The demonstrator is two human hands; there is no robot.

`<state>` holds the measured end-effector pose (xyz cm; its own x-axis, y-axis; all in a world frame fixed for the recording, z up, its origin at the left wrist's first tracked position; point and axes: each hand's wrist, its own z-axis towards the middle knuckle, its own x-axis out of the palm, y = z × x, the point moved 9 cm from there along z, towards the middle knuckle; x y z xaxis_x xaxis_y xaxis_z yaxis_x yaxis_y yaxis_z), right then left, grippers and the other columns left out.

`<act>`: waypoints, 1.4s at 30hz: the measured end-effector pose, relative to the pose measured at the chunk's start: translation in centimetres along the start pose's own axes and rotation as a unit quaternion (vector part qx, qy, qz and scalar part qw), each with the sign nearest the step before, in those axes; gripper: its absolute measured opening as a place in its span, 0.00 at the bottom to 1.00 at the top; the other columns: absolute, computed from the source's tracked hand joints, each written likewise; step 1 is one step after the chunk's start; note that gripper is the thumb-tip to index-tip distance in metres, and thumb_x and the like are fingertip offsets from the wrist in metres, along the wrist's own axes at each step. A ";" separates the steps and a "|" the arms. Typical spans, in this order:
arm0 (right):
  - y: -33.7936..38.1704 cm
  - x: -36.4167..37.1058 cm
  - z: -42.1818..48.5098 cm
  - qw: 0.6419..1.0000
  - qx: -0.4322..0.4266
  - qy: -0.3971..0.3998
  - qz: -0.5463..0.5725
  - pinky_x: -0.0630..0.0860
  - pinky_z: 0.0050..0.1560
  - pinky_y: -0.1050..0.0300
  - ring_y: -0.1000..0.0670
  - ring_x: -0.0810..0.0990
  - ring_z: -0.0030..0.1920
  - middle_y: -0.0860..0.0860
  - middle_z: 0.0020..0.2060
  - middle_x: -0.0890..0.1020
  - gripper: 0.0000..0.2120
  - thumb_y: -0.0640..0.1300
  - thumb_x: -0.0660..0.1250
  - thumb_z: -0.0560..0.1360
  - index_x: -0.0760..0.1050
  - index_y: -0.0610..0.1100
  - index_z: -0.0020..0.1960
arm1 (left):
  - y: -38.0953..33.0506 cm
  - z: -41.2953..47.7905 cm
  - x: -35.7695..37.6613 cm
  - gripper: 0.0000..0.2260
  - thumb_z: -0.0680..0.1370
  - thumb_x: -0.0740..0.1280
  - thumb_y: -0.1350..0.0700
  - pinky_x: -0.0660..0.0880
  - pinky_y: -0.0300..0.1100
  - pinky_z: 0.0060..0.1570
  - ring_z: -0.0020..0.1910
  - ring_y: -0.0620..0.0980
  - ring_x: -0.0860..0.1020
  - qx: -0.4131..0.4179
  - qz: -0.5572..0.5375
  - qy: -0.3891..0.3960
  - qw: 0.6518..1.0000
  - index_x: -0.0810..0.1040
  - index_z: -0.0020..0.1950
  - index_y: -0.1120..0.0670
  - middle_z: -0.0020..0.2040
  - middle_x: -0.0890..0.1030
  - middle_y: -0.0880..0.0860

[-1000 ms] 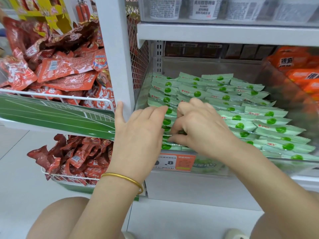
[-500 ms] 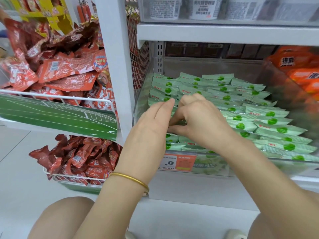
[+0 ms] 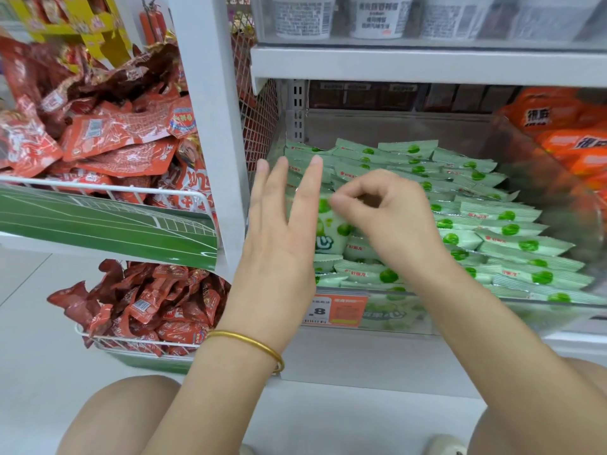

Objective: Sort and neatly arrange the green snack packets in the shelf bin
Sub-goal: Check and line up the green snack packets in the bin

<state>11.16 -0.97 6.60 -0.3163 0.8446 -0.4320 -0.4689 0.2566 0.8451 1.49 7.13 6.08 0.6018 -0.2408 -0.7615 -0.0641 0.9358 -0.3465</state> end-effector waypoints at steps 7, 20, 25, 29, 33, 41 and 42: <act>-2.0 -5.8 0.5 0.976 0.061 -0.168 0.125 0.79 0.34 0.57 0.56 0.80 0.32 0.52 0.35 0.79 0.10 0.39 0.68 0.75 0.76 0.48 0.36 | 0.4 -0.1 0.0 0.45 0.69 0.62 0.76 0.55 0.43 0.71 0.75 0.56 0.53 -0.038 -0.033 -0.008 0.999 0.46 0.76 0.48 0.75 0.54 0.58; -4.3 -8.0 -0.2 0.961 0.103 -0.205 0.152 0.79 0.31 0.59 0.56 0.80 0.33 0.50 0.38 0.78 0.09 0.39 0.66 0.76 0.75 0.45 0.37 | 1.2 -0.2 2.2 0.38 0.75 0.58 0.71 0.59 0.33 0.42 0.57 0.48 0.67 -0.094 -0.070 0.133 0.984 0.47 0.76 0.45 0.66 0.64 0.51; -4.6 -7.9 -0.5 0.956 0.119 -0.188 0.189 0.80 0.32 0.57 0.56 0.80 0.32 0.48 0.38 0.79 0.08 0.38 0.65 0.77 0.75 0.43 0.40 | 0.9 -0.3 2.5 0.38 0.75 0.57 0.72 0.64 0.33 0.47 0.62 0.48 0.66 -0.088 -0.093 0.142 0.981 0.47 0.76 0.44 0.72 0.60 0.50; -5.0 -8.1 -0.6 0.933 0.144 -0.178 0.276 0.78 0.30 0.61 0.52 0.80 0.34 0.45 0.38 0.79 0.08 0.37 0.63 0.78 0.74 0.41 0.39 | 0.3 0.2 0.2 0.31 0.74 0.58 0.73 0.53 0.22 0.64 0.69 0.43 0.60 -0.067 -0.127 0.012 0.990 0.59 0.74 0.52 0.71 0.63 0.53; -4.8 -7.4 -0.6 0.934 0.156 -0.124 0.296 0.78 0.30 0.60 0.51 0.80 0.33 0.46 0.36 0.80 0.08 0.37 0.64 0.77 0.75 0.41 0.39 | 0.1 0.3 -0.9 0.27 0.76 0.55 0.72 0.63 0.39 0.70 0.68 0.40 0.67 -0.098 -0.287 -0.052 0.952 0.63 0.69 0.48 0.68 0.67 0.50; -3.1 -5.7 -0.9 0.952 0.115 -0.038 0.280 0.77 0.29 0.60 0.53 0.80 0.31 0.49 0.31 0.81 0.07 0.37 0.66 0.76 0.76 0.42 0.39 | -1.1 0.6 0.3 0.22 0.78 0.65 0.59 0.74 0.44 0.61 0.62 0.40 0.74 -0.112 -0.430 0.037 0.895 0.67 0.68 0.42 0.66 0.73 0.45; -3.1 -5.5 -0.9 0.951 0.116 -0.033 0.285 0.77 0.30 0.59 0.53 0.80 0.32 0.49 0.32 0.81 0.07 0.38 0.66 0.75 0.77 0.42 0.39 | -1.3 0.6 0.4 0.23 0.78 0.64 0.63 0.71 0.46 0.64 0.65 0.40 0.72 -0.106 -0.427 0.039 0.897 0.67 0.68 0.42 0.67 0.72 0.44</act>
<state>13.58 -6.87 6.08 -0.4085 0.9032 0.1315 -0.0405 -0.1619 0.9860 2.30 5.96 6.56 0.4469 -0.8713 -0.2026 0.2390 0.3346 -0.9116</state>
